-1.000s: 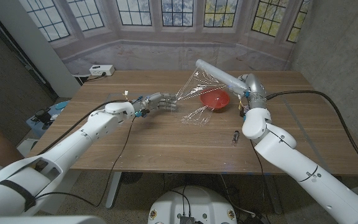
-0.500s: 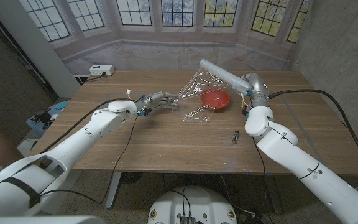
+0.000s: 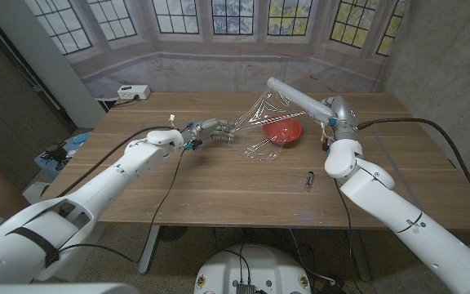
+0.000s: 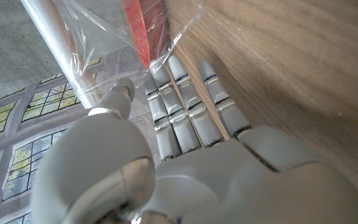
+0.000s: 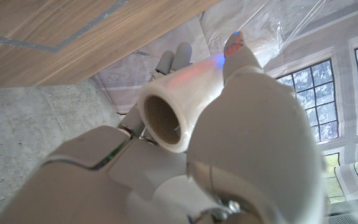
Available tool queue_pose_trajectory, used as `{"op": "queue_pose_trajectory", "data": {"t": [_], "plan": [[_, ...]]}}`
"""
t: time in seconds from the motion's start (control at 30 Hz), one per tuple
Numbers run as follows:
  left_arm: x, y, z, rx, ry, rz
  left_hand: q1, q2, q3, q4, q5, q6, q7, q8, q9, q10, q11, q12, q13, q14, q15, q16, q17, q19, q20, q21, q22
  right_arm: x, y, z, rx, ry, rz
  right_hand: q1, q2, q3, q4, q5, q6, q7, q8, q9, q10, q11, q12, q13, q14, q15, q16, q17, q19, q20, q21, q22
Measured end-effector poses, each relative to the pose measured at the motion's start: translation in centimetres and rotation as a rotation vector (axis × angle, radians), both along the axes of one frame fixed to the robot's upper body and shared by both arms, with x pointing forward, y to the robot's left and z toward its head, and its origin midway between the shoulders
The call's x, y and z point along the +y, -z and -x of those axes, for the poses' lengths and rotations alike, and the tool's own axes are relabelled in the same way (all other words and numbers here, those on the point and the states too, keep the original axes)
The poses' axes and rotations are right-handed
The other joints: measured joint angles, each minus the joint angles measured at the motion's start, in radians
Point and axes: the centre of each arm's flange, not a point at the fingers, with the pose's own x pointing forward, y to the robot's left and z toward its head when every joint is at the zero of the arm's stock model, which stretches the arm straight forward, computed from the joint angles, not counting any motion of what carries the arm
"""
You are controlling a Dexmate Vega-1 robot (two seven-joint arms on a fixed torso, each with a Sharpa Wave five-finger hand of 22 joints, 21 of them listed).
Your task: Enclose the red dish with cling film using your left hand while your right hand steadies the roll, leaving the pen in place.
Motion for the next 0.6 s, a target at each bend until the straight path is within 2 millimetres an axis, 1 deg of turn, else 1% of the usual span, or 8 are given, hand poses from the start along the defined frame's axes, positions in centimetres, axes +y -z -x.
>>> {"op": "queue_pose_trajectory", "data": {"t": [0.07,0.13,0.5,0.6], "plan": [[-0.04,-0.01,-0.18,0.006,-0.009,-0.001,0.000,0.000,-0.003,0.003,0.000,0.000,0.000,0.000,0.000,0.000,0.000,0.000,0.003,0.000,0.000,0.000,0.000,0.000,0.000,0.000,0.000,-0.10,0.06,0.01,0.000,0.003,-0.003,0.000,0.000,-0.001,0.001,0.000,0.000,0.000,0.000,0.000,0.000,0.000,0.000,0.000,0.000,0.000,0.000,-0.001,-0.004,-0.004,0.000,0.000],[-0.17,-0.11,-0.26,0.006,-0.008,-0.002,0.000,0.000,-0.003,0.003,0.000,0.000,0.000,0.000,0.000,0.000,0.000,0.001,0.005,0.000,0.000,0.000,0.004,-0.004,-0.004,0.000,0.000,-0.12,0.06,0.03,-0.002,0.004,-0.006,0.000,0.000,-0.001,0.001,0.000,0.000,0.000,0.000,0.000,0.002,0.002,0.000,0.000,0.003,0.000,-0.004,-0.001,-0.004,-0.004,0.000,0.000],[-0.88,-0.54,-0.66,0.000,-0.011,-0.030,0.000,0.000,-0.006,0.005,0.000,0.002,-0.001,-0.002,0.000,-0.002,-0.002,0.004,0.012,0.000,0.000,0.000,0.005,-0.004,-0.004,0.009,0.000,-0.65,0.55,0.32,-0.004,0.020,-0.026,0.000,0.000,-0.001,0.001,0.000,0.001,-0.001,-0.002,-0.001,0.002,0.002,0.001,-0.001,0.004,0.000,-0.005,0.000,-0.004,-0.004,0.004,0.000],[-1.02,-0.62,-0.71,0.000,-0.010,-0.031,0.000,0.000,-0.006,0.005,0.000,0.004,0.001,-0.005,0.000,0.001,-0.006,0.004,0.016,0.000,0.000,-0.001,0.005,-0.004,-0.004,0.012,0.000,-0.68,0.55,0.35,-0.006,0.023,-0.029,0.000,0.000,-0.001,0.001,0.000,0.002,-0.001,-0.002,-0.001,0.002,0.002,0.002,-0.001,0.004,0.000,-0.005,0.000,-0.009,0.002,0.004,0.000]]}}
